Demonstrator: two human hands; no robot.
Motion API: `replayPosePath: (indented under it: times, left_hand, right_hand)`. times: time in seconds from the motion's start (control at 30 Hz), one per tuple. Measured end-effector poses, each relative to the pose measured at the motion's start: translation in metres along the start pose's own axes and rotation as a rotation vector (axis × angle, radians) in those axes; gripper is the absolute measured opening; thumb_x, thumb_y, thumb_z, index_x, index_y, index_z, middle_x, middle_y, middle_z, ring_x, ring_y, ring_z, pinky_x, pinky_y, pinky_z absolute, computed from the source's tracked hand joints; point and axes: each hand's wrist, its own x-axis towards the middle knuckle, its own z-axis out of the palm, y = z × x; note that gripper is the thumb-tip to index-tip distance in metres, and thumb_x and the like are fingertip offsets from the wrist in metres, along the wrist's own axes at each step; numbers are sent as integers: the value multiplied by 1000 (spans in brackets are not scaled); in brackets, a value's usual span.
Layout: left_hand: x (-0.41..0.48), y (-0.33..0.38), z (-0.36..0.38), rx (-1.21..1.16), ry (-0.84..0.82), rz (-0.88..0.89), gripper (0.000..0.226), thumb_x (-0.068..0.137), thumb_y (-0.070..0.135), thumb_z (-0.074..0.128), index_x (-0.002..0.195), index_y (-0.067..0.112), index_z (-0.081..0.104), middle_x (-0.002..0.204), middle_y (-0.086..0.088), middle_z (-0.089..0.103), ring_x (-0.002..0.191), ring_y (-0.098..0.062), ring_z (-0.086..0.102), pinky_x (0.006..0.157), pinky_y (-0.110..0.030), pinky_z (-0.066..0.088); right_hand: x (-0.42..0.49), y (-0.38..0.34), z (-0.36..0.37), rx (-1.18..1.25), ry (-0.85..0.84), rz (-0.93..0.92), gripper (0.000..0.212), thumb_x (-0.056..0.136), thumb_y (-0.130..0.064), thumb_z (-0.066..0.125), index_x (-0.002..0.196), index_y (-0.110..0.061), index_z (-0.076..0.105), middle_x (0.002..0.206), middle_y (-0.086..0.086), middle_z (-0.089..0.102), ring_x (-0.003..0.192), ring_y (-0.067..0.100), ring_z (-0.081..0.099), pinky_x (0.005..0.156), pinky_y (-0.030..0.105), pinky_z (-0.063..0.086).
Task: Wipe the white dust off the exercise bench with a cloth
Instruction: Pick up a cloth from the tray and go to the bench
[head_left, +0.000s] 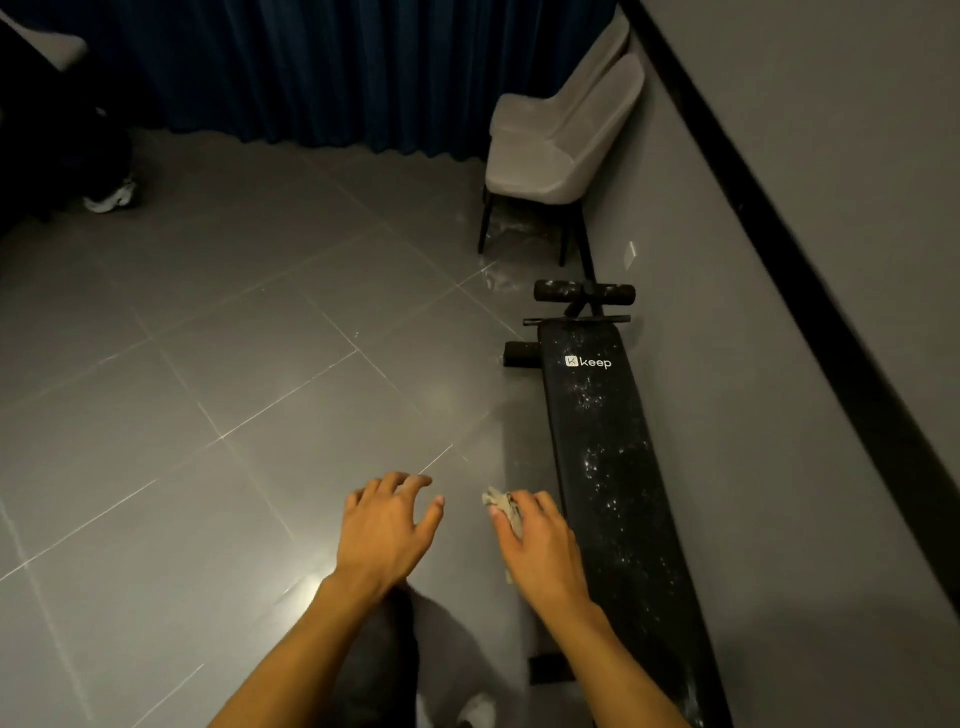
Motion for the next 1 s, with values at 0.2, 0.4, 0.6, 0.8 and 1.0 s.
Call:
replayPosePath:
  times: [0.2,0.4,0.6,0.8,1.0]
  left_hand:
    - [155,0,-1,106,-105,265,67,93,66,23,129,32,68,133,1,67,121,-26,62,105,-48,43]
    - [272,25,-21,191,-218,478,65,94,65,24,131,33,67,137,-1,64,124,-26,61,108,-48,42]
    - [372,66,-11,223,-380,589,68,92,69,21,142,37,54,151,1,50,140,-25,44,117,-45,27]
    - [500,114,11,288,-443,658,55,99,67,33,145,41,50,155,5,46,143,-21,40,121,-44,20]
    - [625,152,24,386,-458,676,57,99,63,33,148,37,47,153,1,47,141,-23,43,119,-46,25]
  right_hand:
    - [113,-9,-14,-182,-64,92,40,102,-53,42,128,-26,55,122,-1,52,92,18,64,76,31,54]
    - [204,-9,-52,-185,-32,302,39,102,-53,42,127,-27,55,124,-1,50,85,13,59,72,28,51]
    - [279,-3,-56,-50,58,424,35,100,-52,47,121,-26,58,119,-2,51,84,12,60,70,23,41]
    - [383,44,-68,43,49,516,39,99,-53,49,128,-28,54,125,-3,47,98,14,62,87,31,53]
    - [483,86,-79,146,20,589,40,98,-51,53,132,-30,52,133,-3,46,106,11,59,94,27,52]
